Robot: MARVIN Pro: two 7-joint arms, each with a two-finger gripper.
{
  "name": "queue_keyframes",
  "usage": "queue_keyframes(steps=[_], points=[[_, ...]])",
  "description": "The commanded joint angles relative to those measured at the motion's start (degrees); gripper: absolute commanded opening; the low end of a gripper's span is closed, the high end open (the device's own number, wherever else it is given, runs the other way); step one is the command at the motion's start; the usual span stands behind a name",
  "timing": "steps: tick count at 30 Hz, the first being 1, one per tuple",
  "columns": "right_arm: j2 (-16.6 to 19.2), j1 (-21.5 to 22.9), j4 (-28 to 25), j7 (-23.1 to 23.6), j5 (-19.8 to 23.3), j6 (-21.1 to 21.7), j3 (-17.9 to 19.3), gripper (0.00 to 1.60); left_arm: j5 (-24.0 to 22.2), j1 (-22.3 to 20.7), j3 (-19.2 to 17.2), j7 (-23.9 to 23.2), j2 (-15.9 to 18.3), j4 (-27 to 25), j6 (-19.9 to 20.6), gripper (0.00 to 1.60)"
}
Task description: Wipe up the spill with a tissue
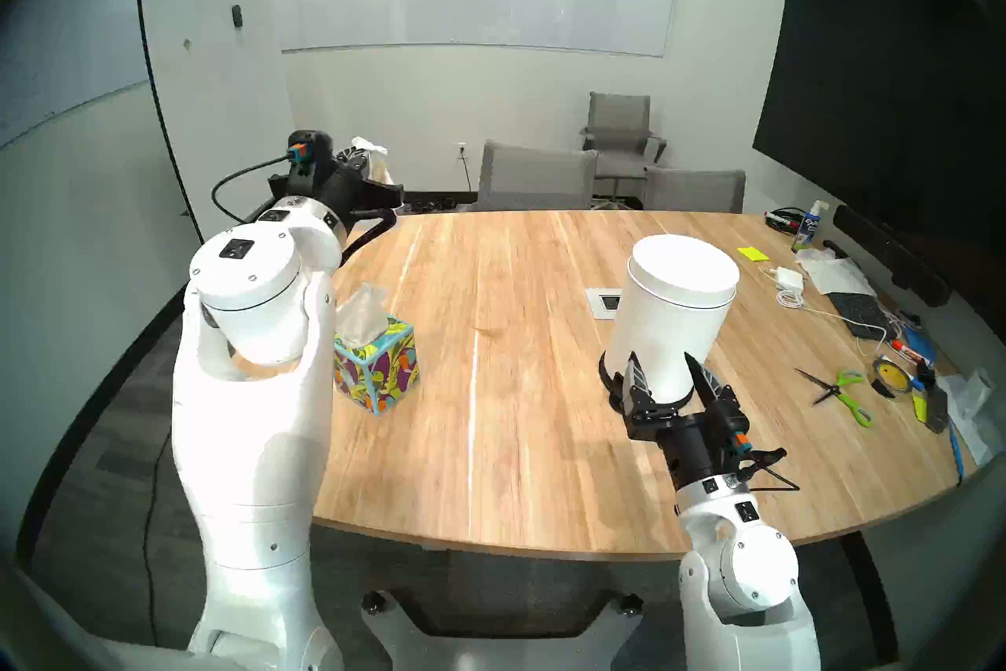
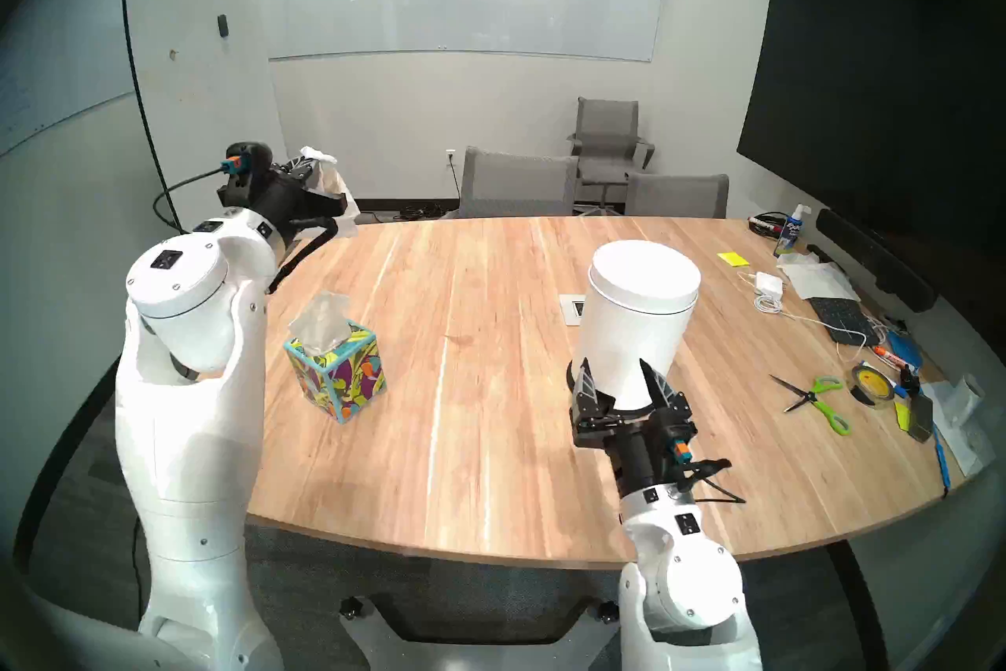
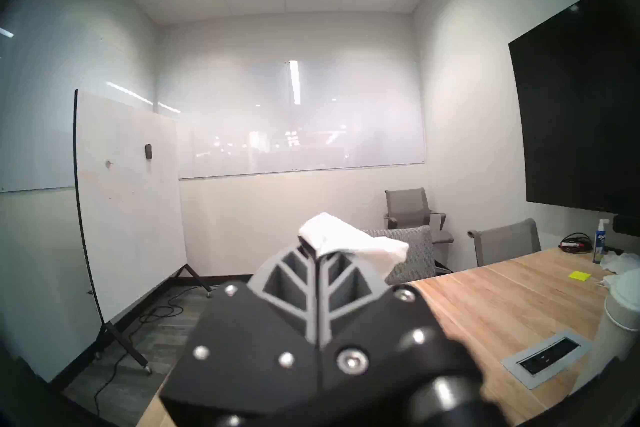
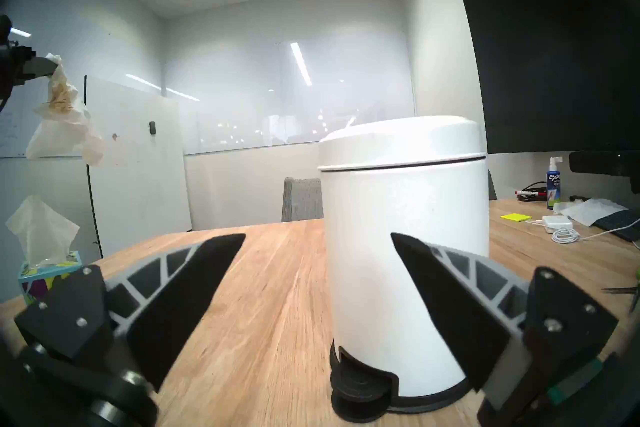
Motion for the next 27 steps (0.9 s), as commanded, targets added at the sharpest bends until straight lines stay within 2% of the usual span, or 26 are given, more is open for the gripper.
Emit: queue_keyframes(steps=[1, 2, 3, 6, 7, 9, 13, 16, 20, 22, 26, 27], points=[[0.16, -0.88, -2.55, 0.20, -0.03, -0.61, 0.10, 1.60, -1.08, 4.63, 0.21, -3.21, 1.87, -6.11, -0.12, 0.00], [0.16, -1.04, -2.73, 0.21, -0.03, -0.59, 0.10, 1.60, -1.46, 6.54, 0.55, -3.99, 1.89, -8.26, 1.26, 0.00], [0.17, -1.19, -2.89, 0.22, -0.03, -0.58, 0.10, 1.60, -1.64, 6.05, 0.96, -4.53, 2.04, -6.38, 0.62, 0.00], [0.19, -1.87, -3.64, 0.26, -0.05, -0.41, 0.09, 1.60, 0.36, 10.42, 3.73, -3.42, 1.53, -10.78, 2.71, 0.00], [0.19, -1.87, -3.64, 0.26, -0.05, -0.41, 0.09, 1.60, 0.36, 10.42, 3.73, -3.42, 1.53, -10.78, 2.71, 0.00], [0.19, -2.17, -3.99, 0.28, -0.07, -0.24, 0.09, 1.60, 2.17, 8.83, 6.35, -0.91, 0.33, -8.65, 3.42, 0.00], [0.20, -2.26, -4.10, 0.27, -0.07, -0.17, 0.09, 1.60, 4.06, 6.44, 8.58, 1.21, -0.70, -5.68, 3.14, 0.00], [0.20, -2.28, -4.10, 0.26, -0.07, -0.17, 0.08, 1.60, 5.15, 3.74, 10.32, 3.93, -3.02, -1.71, 3.90, 0.00], [0.20, -2.32, -4.15, 0.25, -0.07, -0.14, 0.08, 1.60, 5.14, 1.58, 10.76, 5.31, -4.21, 1.17, 3.29, 0.00], [0.21, -2.32, -4.14, 0.25, -0.07, -0.15, 0.08, 1.60, 4.80, 1.33, 10.48, 5.44, -4.36, 0.56, 3.53, 0.00], [0.20, -2.32, -4.13, 0.25, -0.06, -0.15, 0.08, 1.60, 3.98, 4.41, 8.57, 4.74, -2.81, -3.12, 1.33, 0.00], [0.20, -2.31, -4.12, 0.24, -0.06, -0.16, 0.07, 1.60, 3.35, 5.83, 7.79, 4.03, -2.37, -4.71, 2.01, 0.00]])
